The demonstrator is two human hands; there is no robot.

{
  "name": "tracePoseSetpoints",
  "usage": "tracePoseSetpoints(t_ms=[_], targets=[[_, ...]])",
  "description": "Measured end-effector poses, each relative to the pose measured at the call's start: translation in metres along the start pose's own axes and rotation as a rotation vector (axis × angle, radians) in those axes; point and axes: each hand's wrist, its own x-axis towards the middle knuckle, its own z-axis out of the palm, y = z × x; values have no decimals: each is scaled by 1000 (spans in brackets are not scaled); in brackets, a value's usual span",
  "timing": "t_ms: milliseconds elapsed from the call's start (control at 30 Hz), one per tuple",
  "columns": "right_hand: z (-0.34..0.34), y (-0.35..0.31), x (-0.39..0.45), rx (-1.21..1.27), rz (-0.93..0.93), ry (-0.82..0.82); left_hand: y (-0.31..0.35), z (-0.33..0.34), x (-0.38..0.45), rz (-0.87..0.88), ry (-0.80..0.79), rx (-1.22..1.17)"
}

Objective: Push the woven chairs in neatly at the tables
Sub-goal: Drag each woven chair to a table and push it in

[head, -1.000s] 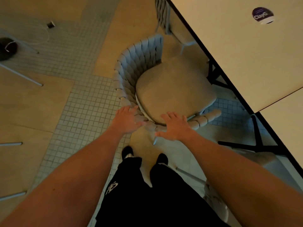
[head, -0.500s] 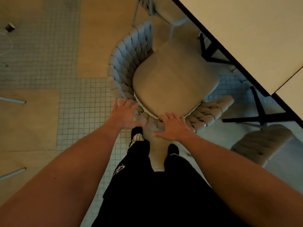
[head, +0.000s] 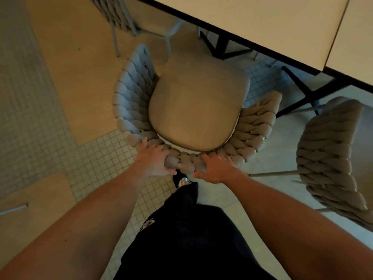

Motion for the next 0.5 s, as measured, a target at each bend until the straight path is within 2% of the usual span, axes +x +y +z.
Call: tracePoseSetpoints(t_ms=[167, 400, 500], targets=[[8, -7, 0, -32, 71, 23, -7, 1, 6, 90, 36, 101], [33, -17, 0, -87, 134, 186, -29, 24, 17, 254, 245, 202], [34, -19, -2, -110, 156, 211, -36, 26, 26, 300, 273, 190]])
